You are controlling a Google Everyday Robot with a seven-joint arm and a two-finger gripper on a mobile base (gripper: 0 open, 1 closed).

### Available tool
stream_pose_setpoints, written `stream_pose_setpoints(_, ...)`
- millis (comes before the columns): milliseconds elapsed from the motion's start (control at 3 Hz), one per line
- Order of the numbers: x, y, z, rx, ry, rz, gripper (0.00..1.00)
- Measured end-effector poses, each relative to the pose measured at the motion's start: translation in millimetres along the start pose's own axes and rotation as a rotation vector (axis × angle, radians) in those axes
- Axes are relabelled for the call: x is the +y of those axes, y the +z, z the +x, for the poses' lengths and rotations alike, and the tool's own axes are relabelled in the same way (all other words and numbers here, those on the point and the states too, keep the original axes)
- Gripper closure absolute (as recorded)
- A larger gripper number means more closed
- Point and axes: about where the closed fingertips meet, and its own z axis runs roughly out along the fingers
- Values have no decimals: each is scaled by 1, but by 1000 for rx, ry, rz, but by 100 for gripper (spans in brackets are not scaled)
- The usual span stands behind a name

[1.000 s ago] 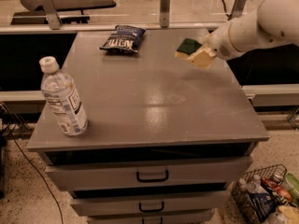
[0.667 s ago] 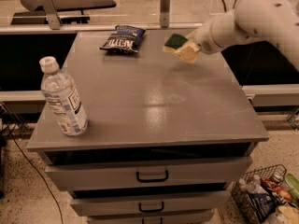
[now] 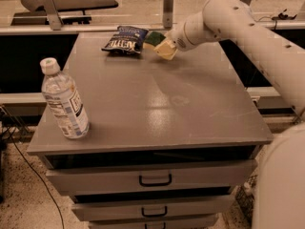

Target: Move sponge near blue chip bag

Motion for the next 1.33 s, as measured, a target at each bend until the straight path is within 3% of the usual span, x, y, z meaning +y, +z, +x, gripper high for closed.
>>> stream_pose_setpoints(333, 4, 28, 10, 32, 26, -14, 100)
stream_pose_setpoints(667, 3, 45, 19, 64, 56, -8, 82)
stream_pose_setpoints(1333, 3, 56, 19, 70, 70, -9, 37)
